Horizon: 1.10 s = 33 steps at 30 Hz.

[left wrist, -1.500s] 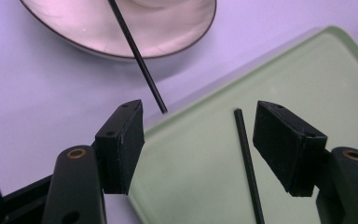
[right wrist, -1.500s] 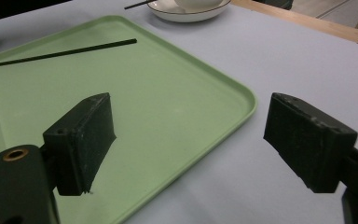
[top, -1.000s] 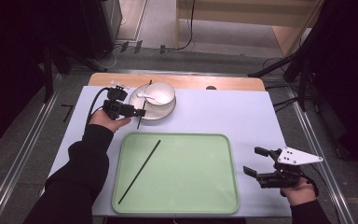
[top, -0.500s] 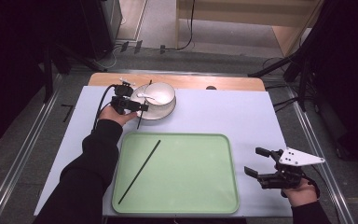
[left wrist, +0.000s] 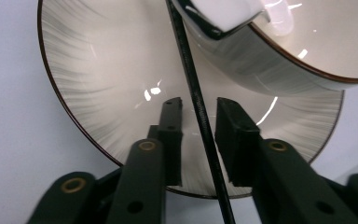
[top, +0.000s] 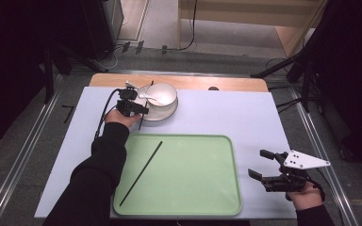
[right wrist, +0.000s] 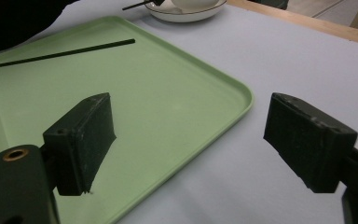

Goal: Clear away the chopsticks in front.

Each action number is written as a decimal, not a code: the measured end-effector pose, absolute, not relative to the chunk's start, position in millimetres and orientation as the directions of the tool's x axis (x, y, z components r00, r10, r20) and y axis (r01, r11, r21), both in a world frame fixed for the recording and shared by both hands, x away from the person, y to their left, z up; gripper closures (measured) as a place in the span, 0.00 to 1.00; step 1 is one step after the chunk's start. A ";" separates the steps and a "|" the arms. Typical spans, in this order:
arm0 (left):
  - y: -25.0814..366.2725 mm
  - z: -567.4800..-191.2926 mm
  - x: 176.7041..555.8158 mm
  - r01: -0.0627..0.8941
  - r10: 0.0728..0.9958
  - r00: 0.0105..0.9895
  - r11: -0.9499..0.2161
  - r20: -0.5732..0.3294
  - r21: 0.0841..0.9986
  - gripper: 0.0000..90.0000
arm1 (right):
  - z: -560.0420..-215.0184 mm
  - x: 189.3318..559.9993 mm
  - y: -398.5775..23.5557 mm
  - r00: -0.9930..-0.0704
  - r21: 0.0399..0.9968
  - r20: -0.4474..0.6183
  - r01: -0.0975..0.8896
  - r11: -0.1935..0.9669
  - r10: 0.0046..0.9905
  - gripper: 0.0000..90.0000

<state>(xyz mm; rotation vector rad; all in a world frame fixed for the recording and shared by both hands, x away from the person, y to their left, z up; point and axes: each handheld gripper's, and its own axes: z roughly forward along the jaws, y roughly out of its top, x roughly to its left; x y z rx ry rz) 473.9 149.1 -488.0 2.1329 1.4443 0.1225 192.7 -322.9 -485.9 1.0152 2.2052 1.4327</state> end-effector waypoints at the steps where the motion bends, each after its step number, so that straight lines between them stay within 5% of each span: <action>1: 148.1 -488.8 474.1 0.832 0.883 0.413 -0.267 -0.221 0.487 0.84 | -485.8 192.5 -323.3 -0.695 0.889 0.109 0.388 0.244 0.711 0.18; 10: 148.5 -490.7 477.1 0.864 0.917 0.331 -0.198 -0.224 0.463 0.96 | -485.9 191.8 -323.9 -0.695 0.889 0.112 0.389 0.241 0.710 0.18; 33: 205.4 -456.8 467.0 0.864 0.911 0.328 -0.182 -0.250 0.470 0.96 | -485.8 190.9 -325.4 -0.691 0.891 0.111 0.388 0.237 0.715 0.18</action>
